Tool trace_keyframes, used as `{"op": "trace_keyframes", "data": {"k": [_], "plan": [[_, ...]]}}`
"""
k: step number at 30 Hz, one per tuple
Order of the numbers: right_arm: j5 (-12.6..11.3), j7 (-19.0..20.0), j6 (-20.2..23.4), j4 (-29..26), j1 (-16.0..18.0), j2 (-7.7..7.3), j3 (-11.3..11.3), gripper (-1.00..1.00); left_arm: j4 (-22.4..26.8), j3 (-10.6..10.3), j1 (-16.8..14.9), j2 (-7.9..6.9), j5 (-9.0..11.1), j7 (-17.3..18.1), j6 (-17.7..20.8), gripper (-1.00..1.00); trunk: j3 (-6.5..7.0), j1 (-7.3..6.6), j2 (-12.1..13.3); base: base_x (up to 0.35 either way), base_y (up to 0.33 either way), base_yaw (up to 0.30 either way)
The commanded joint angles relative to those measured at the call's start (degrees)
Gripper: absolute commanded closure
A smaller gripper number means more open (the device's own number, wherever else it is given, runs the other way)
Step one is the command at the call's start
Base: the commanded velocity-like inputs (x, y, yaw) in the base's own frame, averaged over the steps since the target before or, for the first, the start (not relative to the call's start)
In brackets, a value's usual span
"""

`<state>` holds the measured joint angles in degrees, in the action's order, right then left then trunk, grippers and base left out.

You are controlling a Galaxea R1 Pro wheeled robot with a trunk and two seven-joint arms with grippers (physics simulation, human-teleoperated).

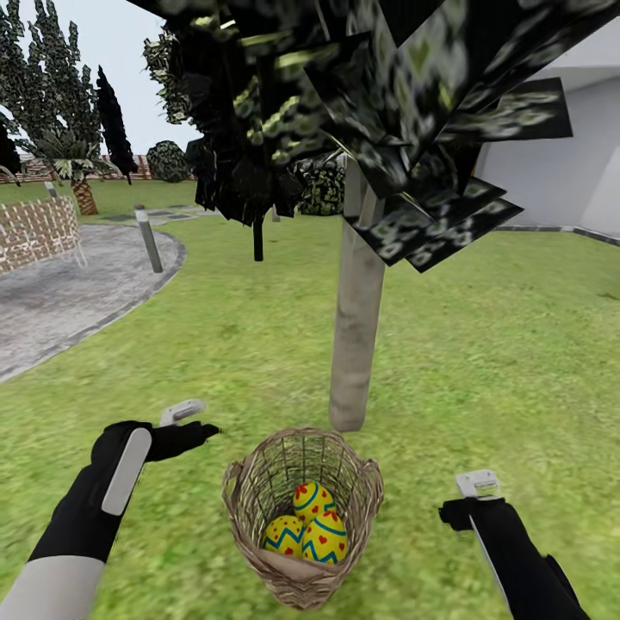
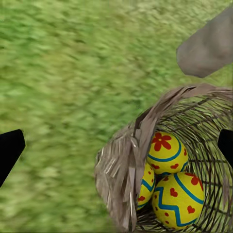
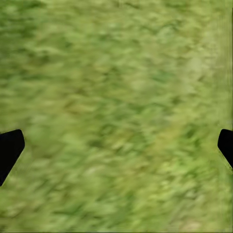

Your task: Take the three Easter eggs out of the wicker basket on the lawn in the garden, then place them on the lawn next to a single tree (choose any tree) so that all three eggs are next to the same tree and none are left in the basket.

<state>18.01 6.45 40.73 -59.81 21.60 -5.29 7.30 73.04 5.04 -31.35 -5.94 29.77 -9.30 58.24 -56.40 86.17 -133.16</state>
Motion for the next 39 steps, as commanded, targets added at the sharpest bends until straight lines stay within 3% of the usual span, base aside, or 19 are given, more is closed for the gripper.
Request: {"op": "trace_keyframes", "data": {"k": [1, 5, 7, 13, 18, 20, 22, 24, 25, 28, 33, 34, 36, 39], "plan": [[0.6, 1.6, 1.0, -1.2, 0.0, 0.01, 0.1, -1.00, 0.0, 0.6, 0.0, -0.18, 0.8, -0.5, 0.2, -1.00, 0.13, -0.23, 0.4, 0.000, 0.000, 0.000], [0.6, 7.5, 6.1, -5.5, 0.0, -0.03, 0.1, -1.00, -0.9, 5.4, 0.0, -0.42, 0.9, -0.5, 0.2, -1.00, 0.85, -1.11, 2.0, 0.000, 0.000, 0.000], [0.6, 9.7, 7.3, -8.1, 0.0, 0.00, 0.1, -1.00, -1.8, 6.7, 0.0, -0.40, 0.9, -0.5, 0.2, -1.00, 1.20, -1.55, 2.8, 0.000, 0.000, 0.000], [0.5, 15.8, 13.0, -16.0, 0.0, 0.01, 0.0, -1.00, -3.2, 7.8, 0.0, -0.44, 0.9, -0.5, 0.1, -1.00, 2.28, -2.87, 5.2, 0.000, 0.000, 0.000], [0.5, 24.0, 14.3, -20.1, 0.8, 0.08, -0.4, -1.00, -5.0, 9.0, 0.0, -0.41, 0.9, -0.5, 0.1, -1.00, 3.18, -3.97, 7.2, 0.000, 0.000, 0.000], [0.5, 25.0, 14.4, -20.5, 1.8, 0.55, -1.1, -1.00, -5.8, 9.7, 0.0, -0.40, 0.9, -0.5, 0.1, -1.00, 3.54, -4.41, 8.0, 0.000, 0.000, 0.000], [0.9, 25.1, 14.4, -20.5, 2.3, 2.10, -3.3, -1.00, -6.3, 9.9, -0.1, -0.39, 0.9, -0.5, 0.1, -1.00, 3.90, -4.85, 8.8, 0.000, 0.000, 0.000], [1.8, 24.1, 14.5, -20.3, 2.6, 5.58, -8.2, -1.00, -6.6, 10.0, -0.1, -0.32, 0.9, -0.5, 0.0, -1.00, 4.26, -5.29, 9.6, 0.000, 0.000, 0.000], [3.3, 21.6, 14.5, -20.2, 2.7, 8.05, -11.8, -1.00, -6.6, 10.0, -0.1, -0.26, 1.0, -0.5, 0.0, -1.00, 4.44, -5.51, 10.0, 0.000, 0.000, 0.000], [4.7, 15.3, 14.5, -19.8, 2.7, 11.18, -16.3, -1.00, -6.6, 10.0, -0.1, -0.19, 1.0, -0.5, 0.0, -1.00, 4.62, -5.72, 10.4, 0.000, 0.000, 0.000], [4.8, 10.6, 14.4, -19.3, 2.7, 12.81, -22.4, -1.00, -6.4, 10.0, -0.1, -0.01, 1.0, -0.5, 0.0, -1.00, 4.57, -5.72, 10.4, 0.000, 0.000, 0.018], [4.7, 10.1, 14.5, -19.3, 2.7, 13.33, -25.3, -1.00, -6.3, 10.0, -0.1, 0.03, 1.0, -0.5, 0.0, -1.00, 4.51, -5.72, 10.4, 0.000, 0.000, 0.137], [4.7, 9.8, 14.5, -19.3, 2.7, 14.02, -28.6, -1.00, -6.3, 9.9, -0.1, 0.00, 1.7, -0.5, 0.0, -1.00, 4.38, -5.72, 10.4, 0.000, 0.000, 0.163], [4.7, 8.5, 14.5, -18.0, 2.8, 14.34, -30.3, -1.00, -6.1, 9.9, -0.1, -0.13, 3.2, -0.5, 0.0, -1.00, 4.18, -5.72, 10.4, 0.000, 0.000, 0.180]]}}
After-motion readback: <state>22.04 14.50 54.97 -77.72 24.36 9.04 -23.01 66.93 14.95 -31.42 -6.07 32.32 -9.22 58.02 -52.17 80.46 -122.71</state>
